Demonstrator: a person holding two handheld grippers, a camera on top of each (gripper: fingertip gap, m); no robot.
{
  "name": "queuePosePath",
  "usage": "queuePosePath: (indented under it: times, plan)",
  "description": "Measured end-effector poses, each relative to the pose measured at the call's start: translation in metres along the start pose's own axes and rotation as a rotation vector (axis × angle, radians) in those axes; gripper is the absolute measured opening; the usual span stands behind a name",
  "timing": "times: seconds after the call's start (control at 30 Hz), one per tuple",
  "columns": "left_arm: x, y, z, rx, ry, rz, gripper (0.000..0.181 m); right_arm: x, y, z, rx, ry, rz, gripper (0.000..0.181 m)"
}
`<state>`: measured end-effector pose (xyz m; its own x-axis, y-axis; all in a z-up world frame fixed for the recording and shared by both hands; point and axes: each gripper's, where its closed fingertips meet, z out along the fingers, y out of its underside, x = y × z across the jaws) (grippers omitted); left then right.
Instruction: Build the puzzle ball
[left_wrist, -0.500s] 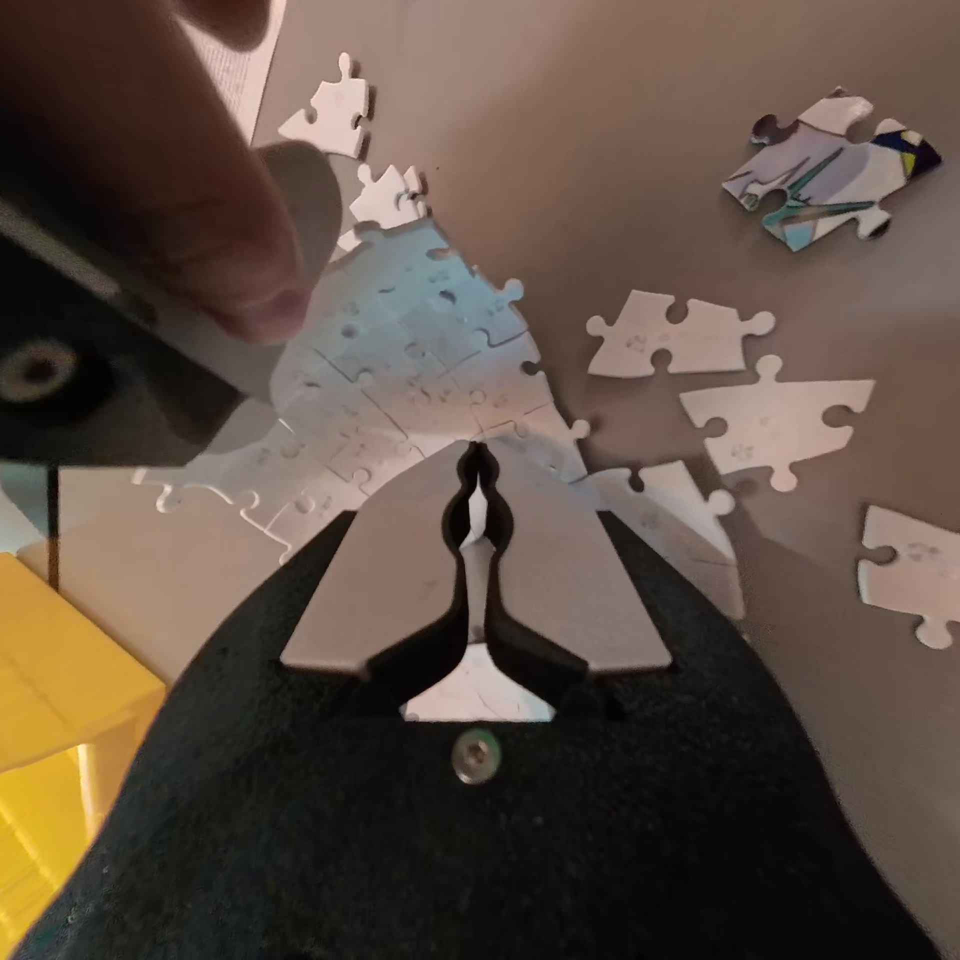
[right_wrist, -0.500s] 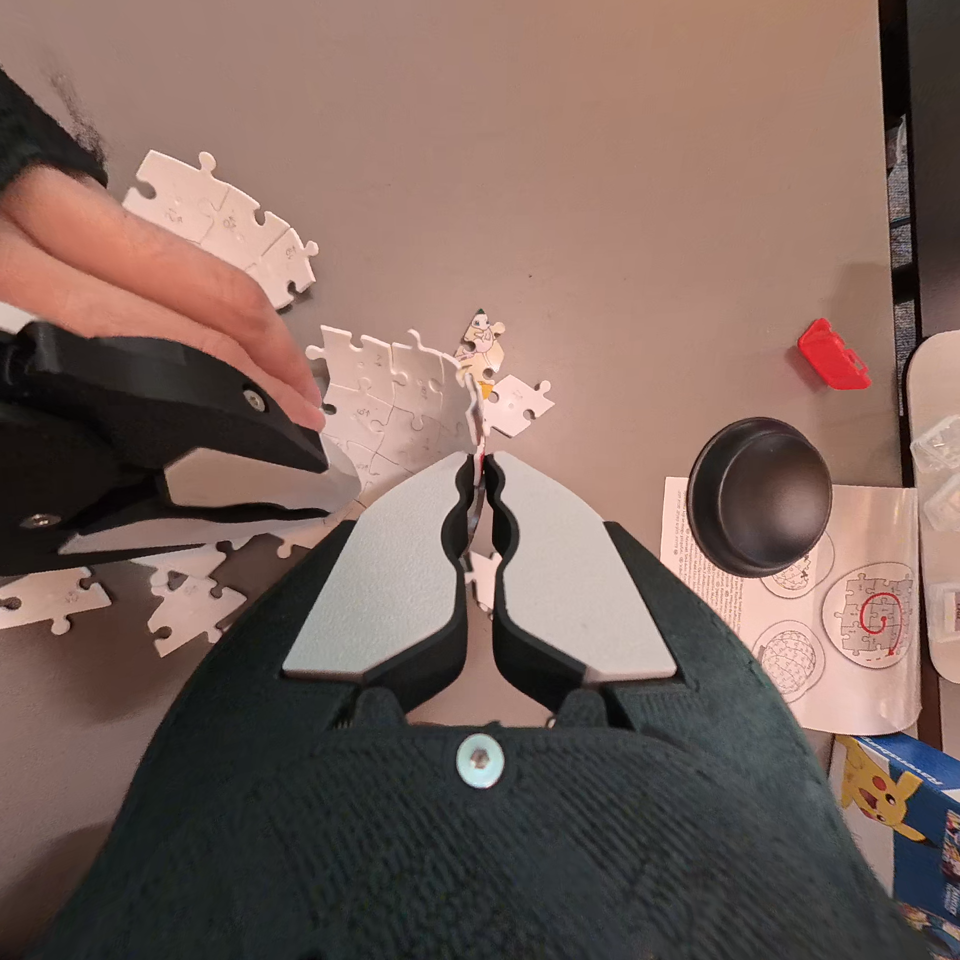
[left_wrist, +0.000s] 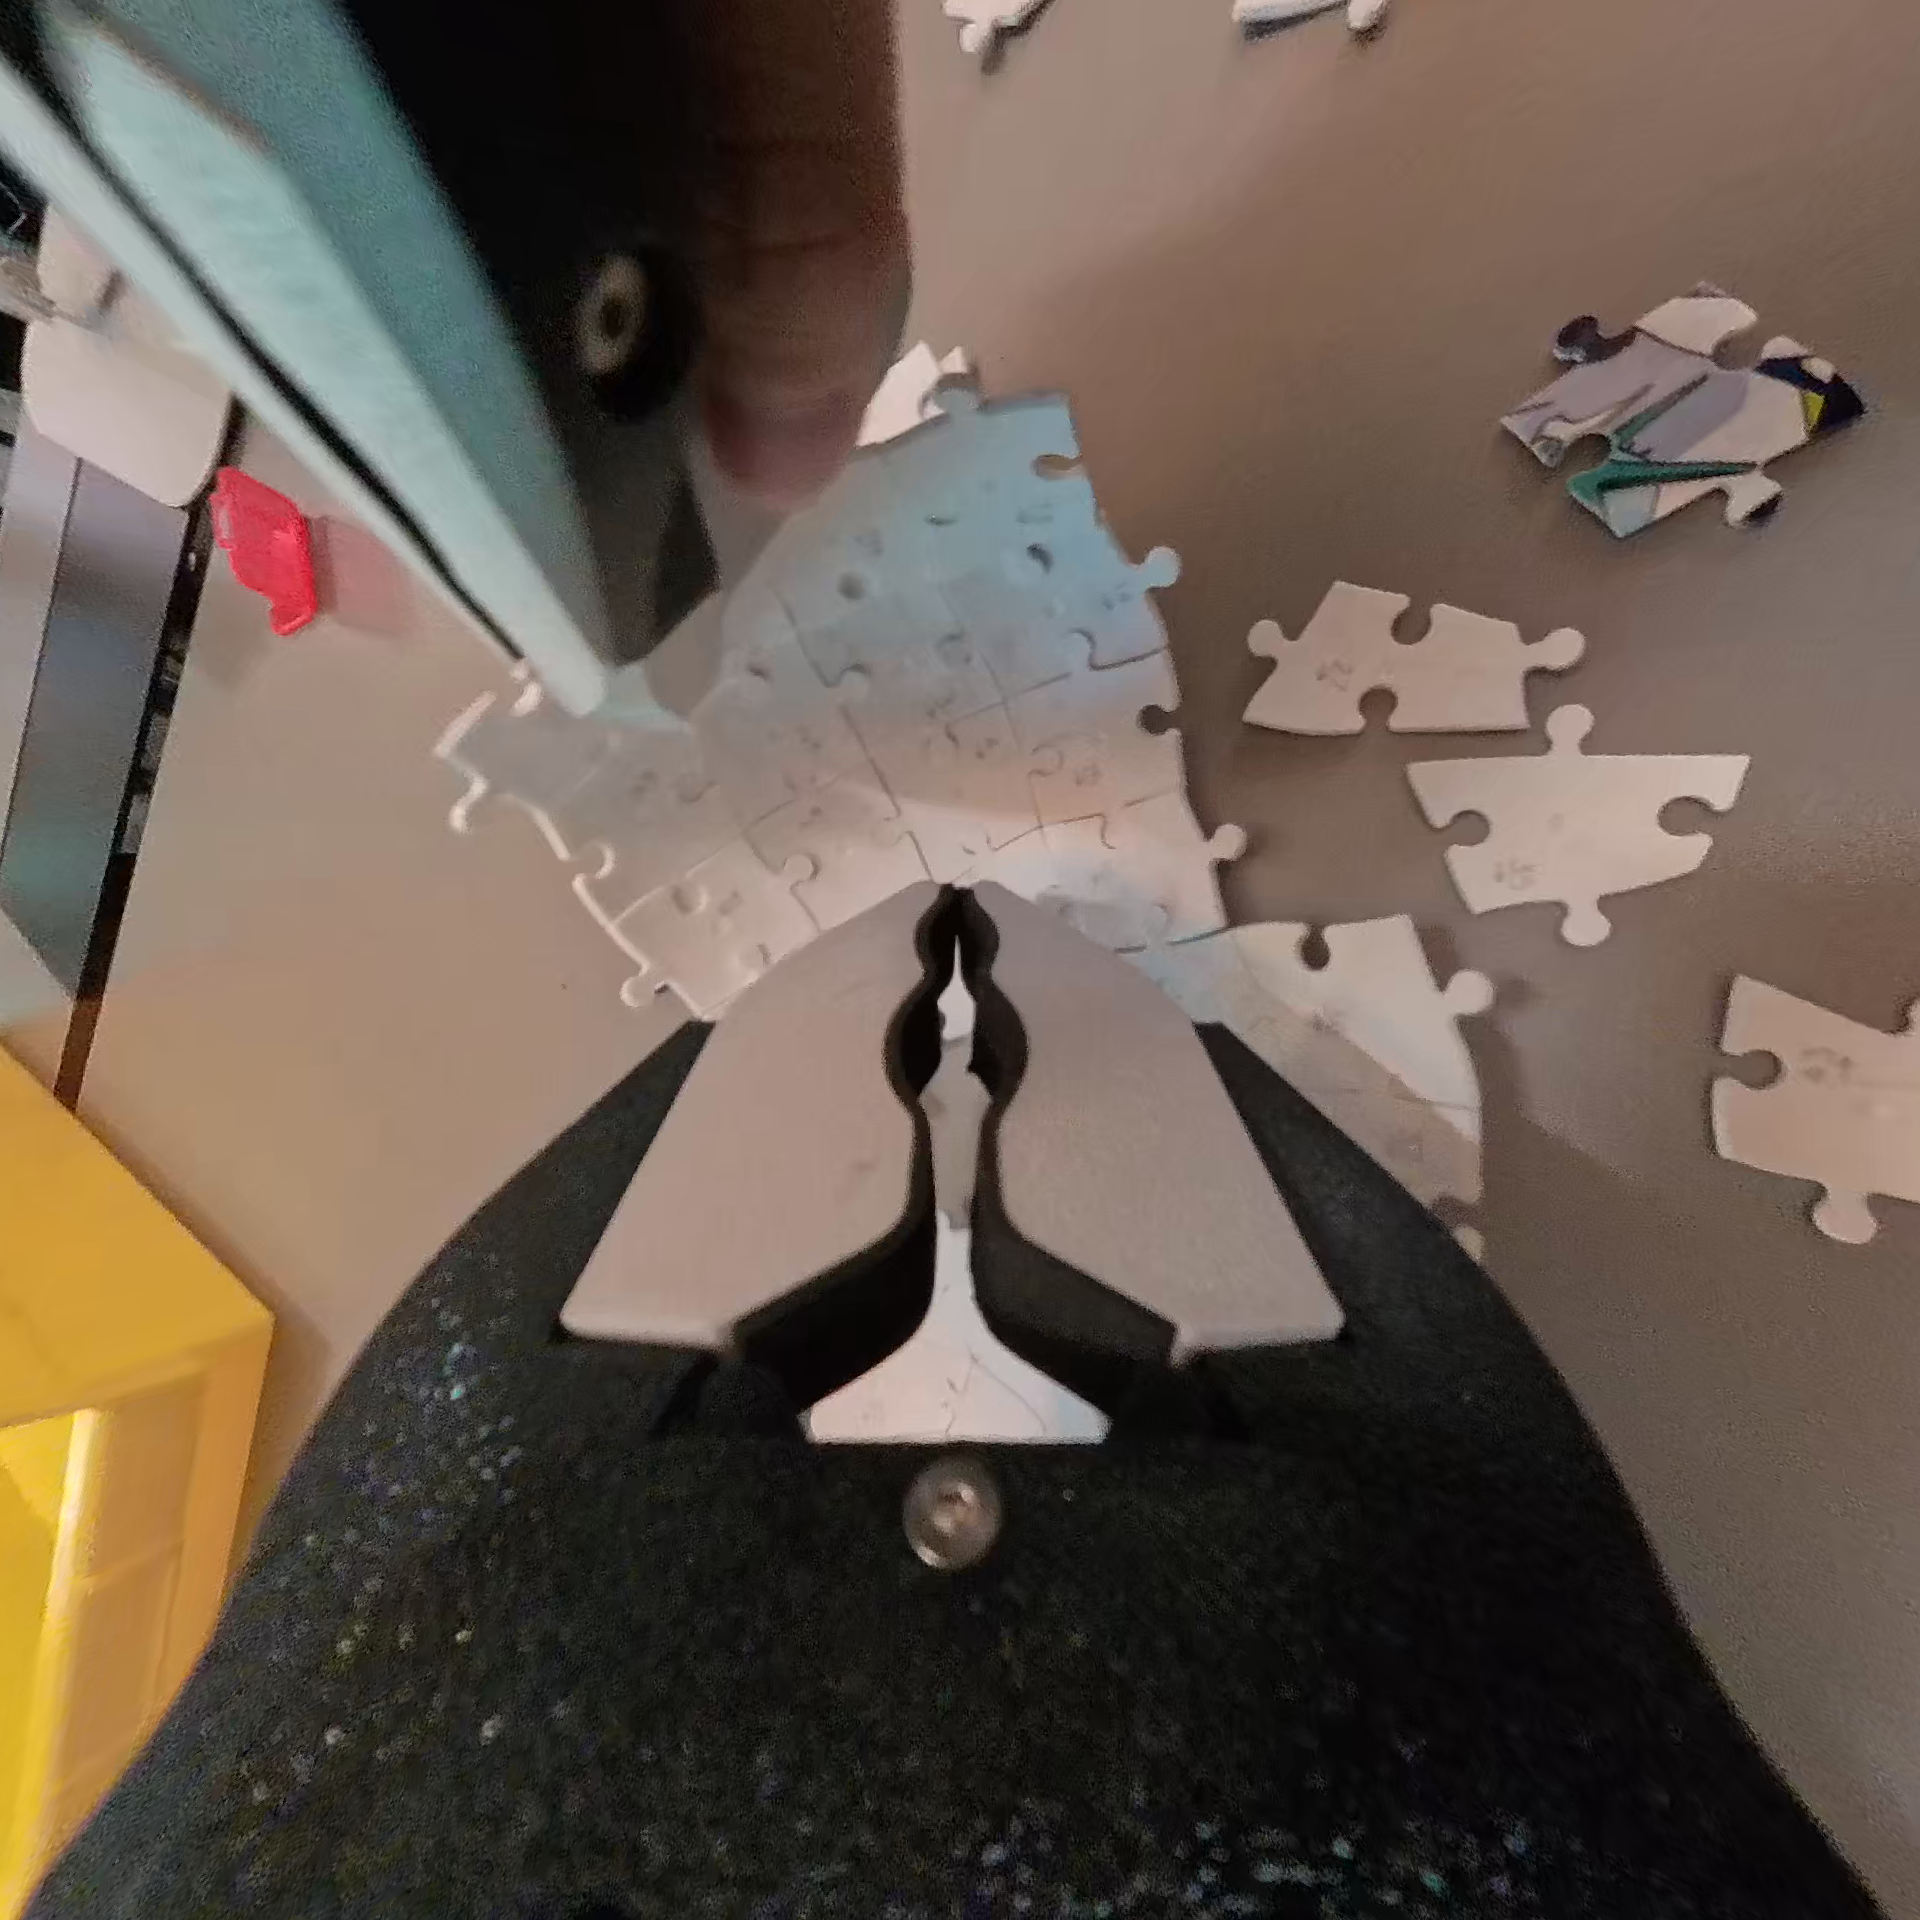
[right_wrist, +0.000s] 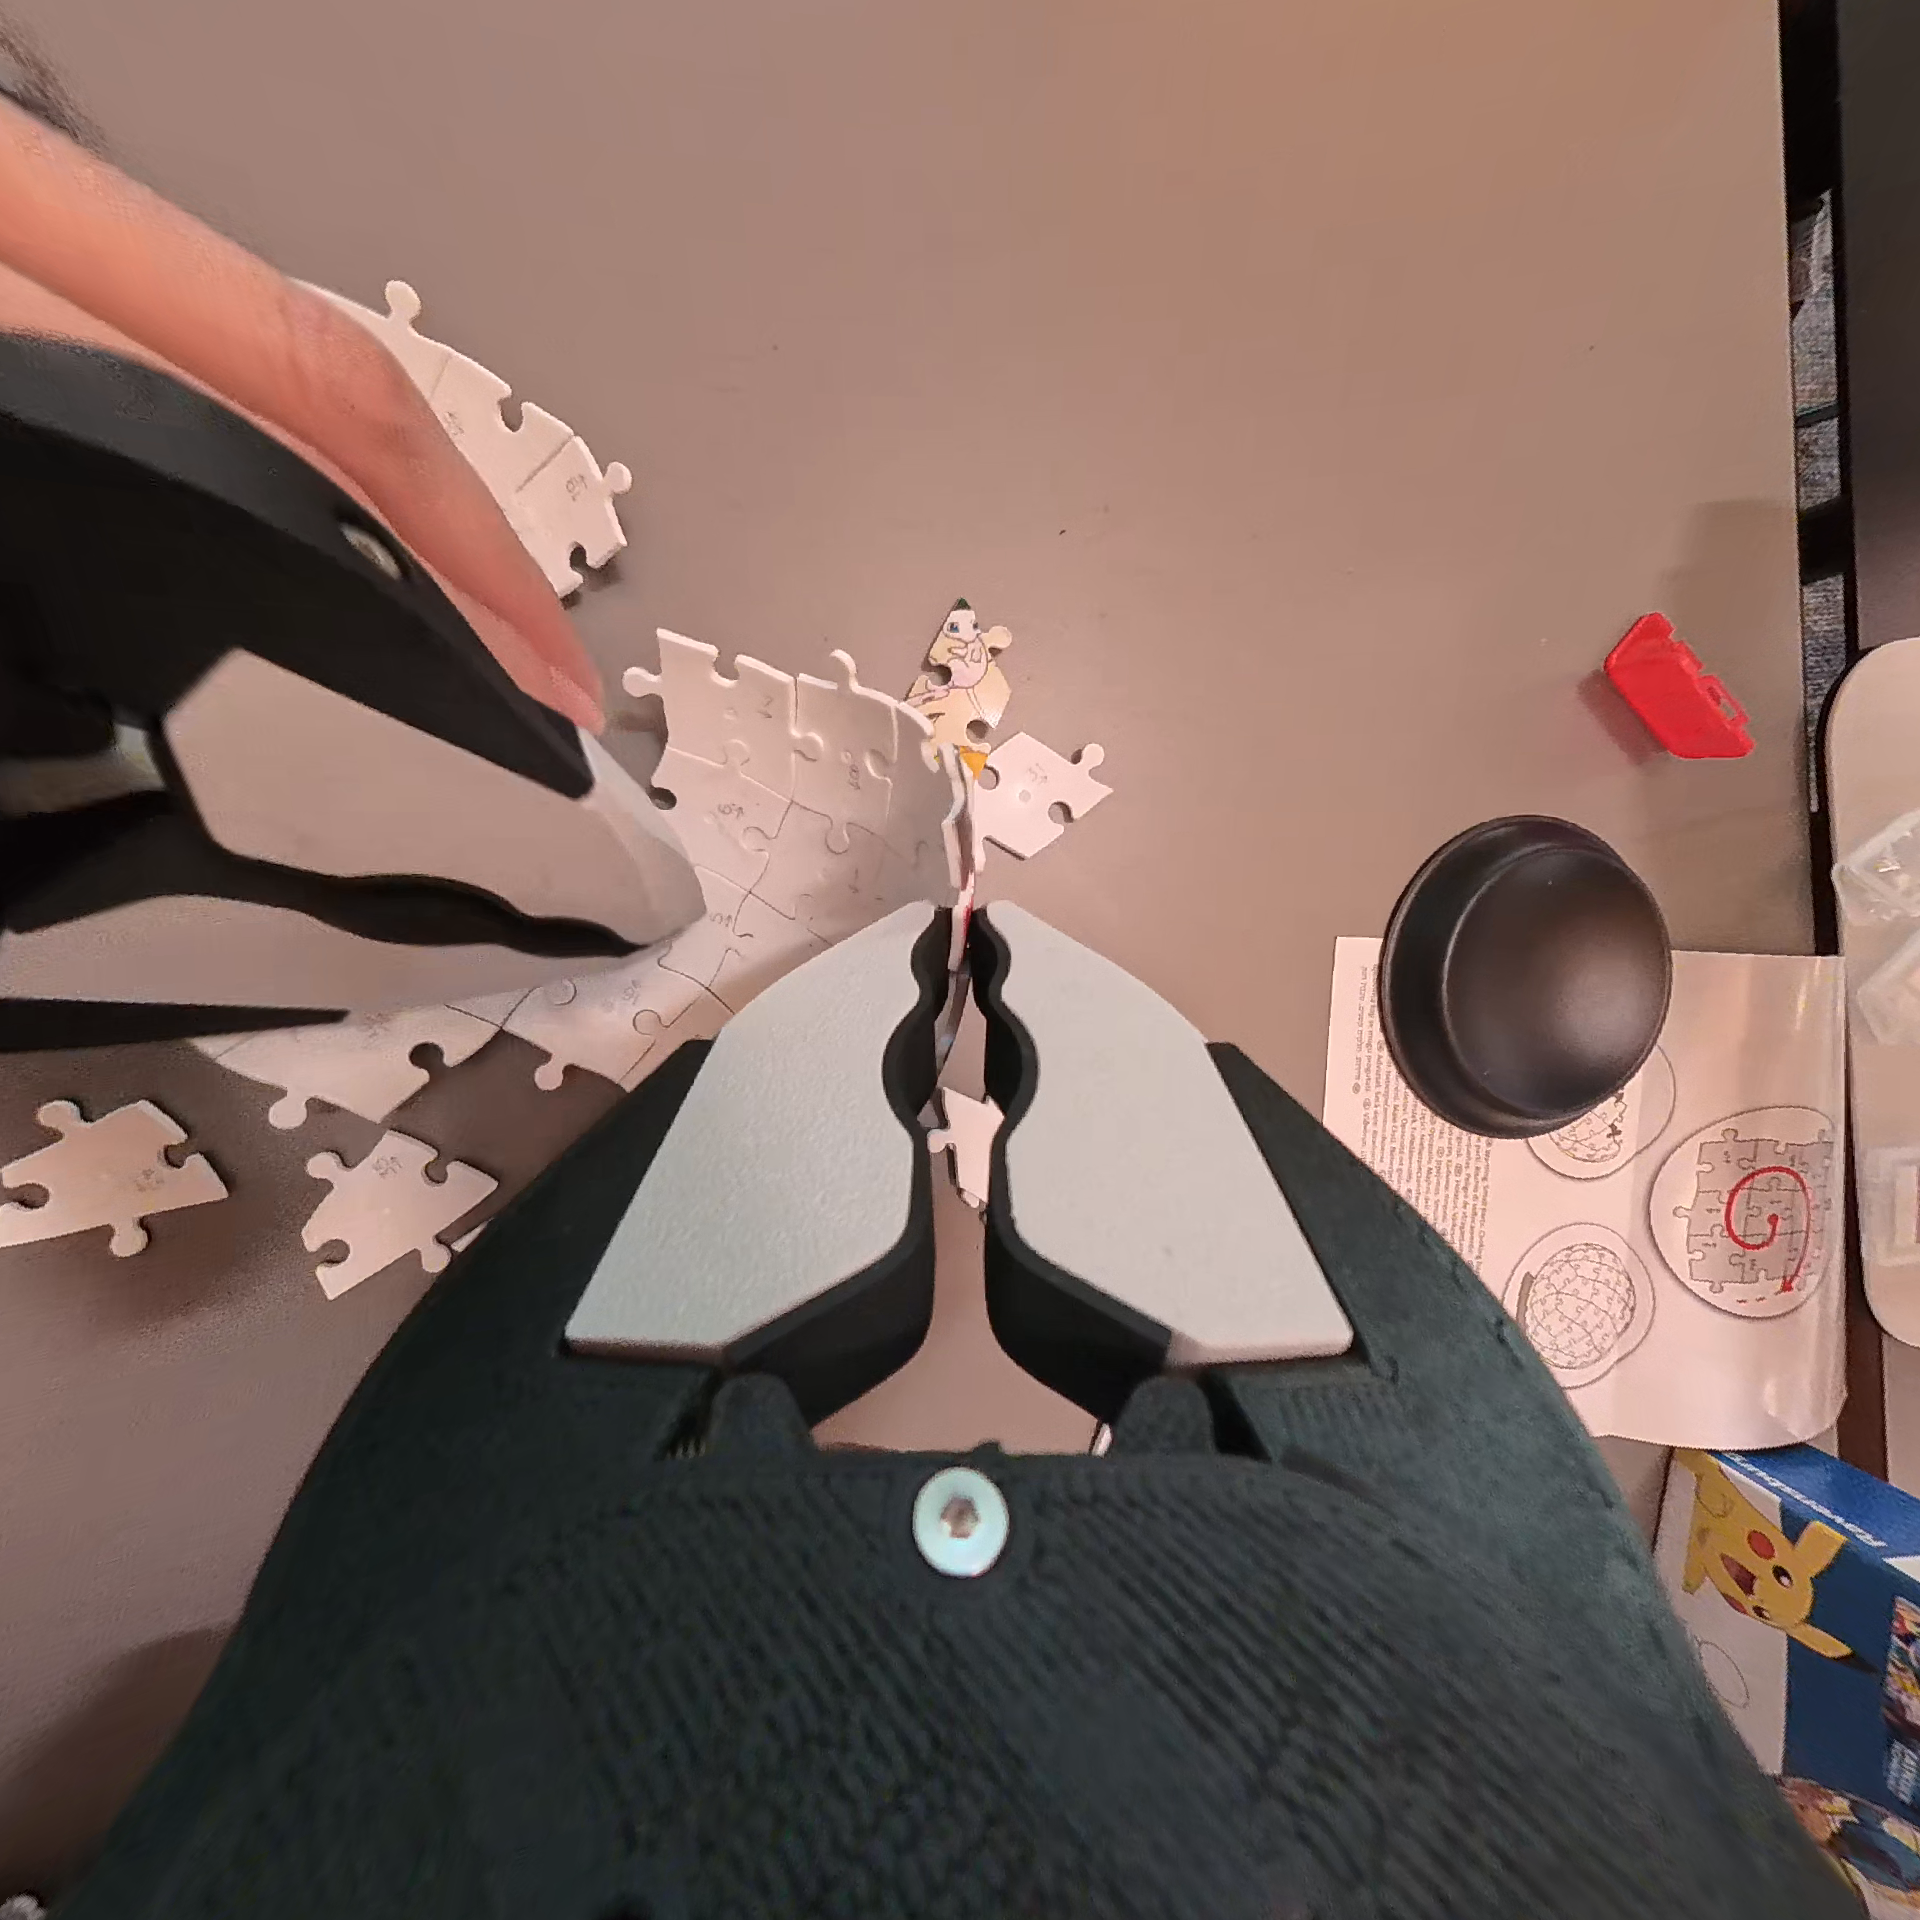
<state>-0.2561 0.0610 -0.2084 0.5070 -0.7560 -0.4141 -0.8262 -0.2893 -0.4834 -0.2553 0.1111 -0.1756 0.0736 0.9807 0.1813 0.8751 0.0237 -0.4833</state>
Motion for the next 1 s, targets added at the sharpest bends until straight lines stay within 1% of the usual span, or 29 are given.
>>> queuePosePath:
  times: [0.03, 0.17, 0.27, 0.4, 0.5, 0.63, 0.7, 0.9, 1.0]
  plan:
    - [0.0, 0.001, -0.002, -0.004, 0.005, -0.005, 0.0, 0.0, 0.0, 0.0, -0.002, 0.0, -0.001, 0.004]
    - [0.004, 0.013, -0.005, -0.053, 0.034, 0.04, 0.0, -0.001, -0.001, -0.001, -0.005, 0.004, -0.01, 0.003]
    - [0.004, 0.017, -0.005, -0.067, 0.026, 0.075, 0.0, -0.001, -0.001, -0.001, -0.017, 0.006, -0.022, 0.003]
    - [0.009, 0.007, -0.005, -0.021, 0.061, 0.109, 0.0, -0.002, -0.001, -0.001, -0.023, 0.005, -0.027, 0.004]
    - [0.01, 0.003, 0.002, -0.018, 0.077, 0.123, 0.0, -0.002, -0.001, 0.0, -0.026, 0.001, -0.019, 0.004]
    - [0.016, 0.001, 0.007, -0.018, 0.127, 0.123, 0.0, -0.002, -0.001, -0.001, -0.029, 0.0, -0.018, 0.004]
    - [0.016, 0.001, 0.009, -0.02, 0.128, 0.128, 0.0, -0.002, 0.0, -0.001, -0.032, -0.002, -0.019, 0.004]
    - [0.017, 0.002, 0.011, -0.004, 0.218, 0.026, 0.0, -0.002, 0.0, 0.0, -0.032, -0.007, -0.019, 0.003]
    - [0.018, 0.002, 0.011, -0.016, 0.245, 0.036, 0.0, -0.002, -0.001, 0.0, -0.036, -0.007, -0.019, 0.004]
